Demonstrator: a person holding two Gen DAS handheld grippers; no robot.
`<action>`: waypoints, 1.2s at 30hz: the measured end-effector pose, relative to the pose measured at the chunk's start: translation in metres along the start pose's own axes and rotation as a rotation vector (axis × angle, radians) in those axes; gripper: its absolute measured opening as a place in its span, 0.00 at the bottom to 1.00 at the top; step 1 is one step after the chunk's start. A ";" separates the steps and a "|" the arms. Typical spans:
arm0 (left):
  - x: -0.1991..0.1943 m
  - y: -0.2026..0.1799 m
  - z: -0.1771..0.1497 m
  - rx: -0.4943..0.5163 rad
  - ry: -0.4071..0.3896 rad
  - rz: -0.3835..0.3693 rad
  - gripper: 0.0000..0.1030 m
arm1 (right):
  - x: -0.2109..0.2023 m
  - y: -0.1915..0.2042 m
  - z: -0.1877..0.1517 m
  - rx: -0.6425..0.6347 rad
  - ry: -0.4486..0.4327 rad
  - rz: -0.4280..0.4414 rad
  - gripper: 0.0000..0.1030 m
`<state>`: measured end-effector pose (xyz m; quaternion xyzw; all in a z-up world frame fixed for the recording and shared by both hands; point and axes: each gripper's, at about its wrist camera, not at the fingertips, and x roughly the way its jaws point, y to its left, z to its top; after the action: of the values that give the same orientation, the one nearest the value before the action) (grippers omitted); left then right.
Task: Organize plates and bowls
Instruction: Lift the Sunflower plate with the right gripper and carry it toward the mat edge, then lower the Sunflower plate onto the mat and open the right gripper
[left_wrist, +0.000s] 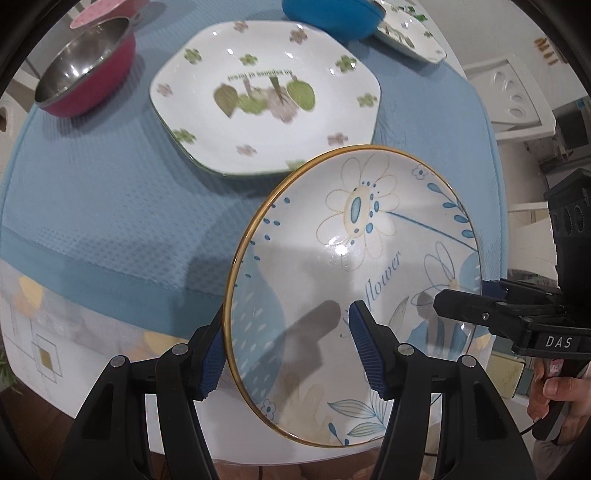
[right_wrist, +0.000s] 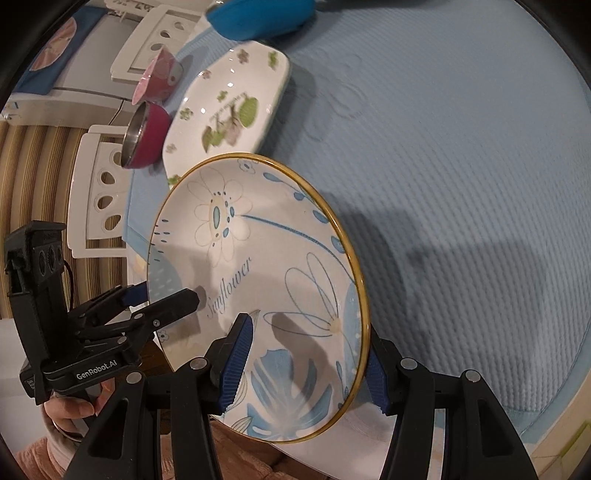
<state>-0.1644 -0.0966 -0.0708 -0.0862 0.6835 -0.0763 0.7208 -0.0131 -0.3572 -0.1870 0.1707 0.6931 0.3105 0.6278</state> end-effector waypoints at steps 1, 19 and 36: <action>0.002 -0.001 -0.001 0.000 0.005 -0.002 0.57 | 0.002 -0.003 -0.003 0.003 0.004 -0.003 0.54; 0.024 0.025 0.008 -0.057 0.036 0.043 0.57 | 0.044 0.022 0.004 -0.031 0.066 -0.018 0.54; 0.023 0.056 0.005 -0.076 0.059 0.040 0.57 | 0.055 0.031 0.007 -0.028 0.080 -0.012 0.54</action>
<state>-0.1586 -0.0471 -0.1055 -0.0977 0.7086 -0.0382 0.6977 -0.0194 -0.2982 -0.2093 0.1453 0.7142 0.3229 0.6038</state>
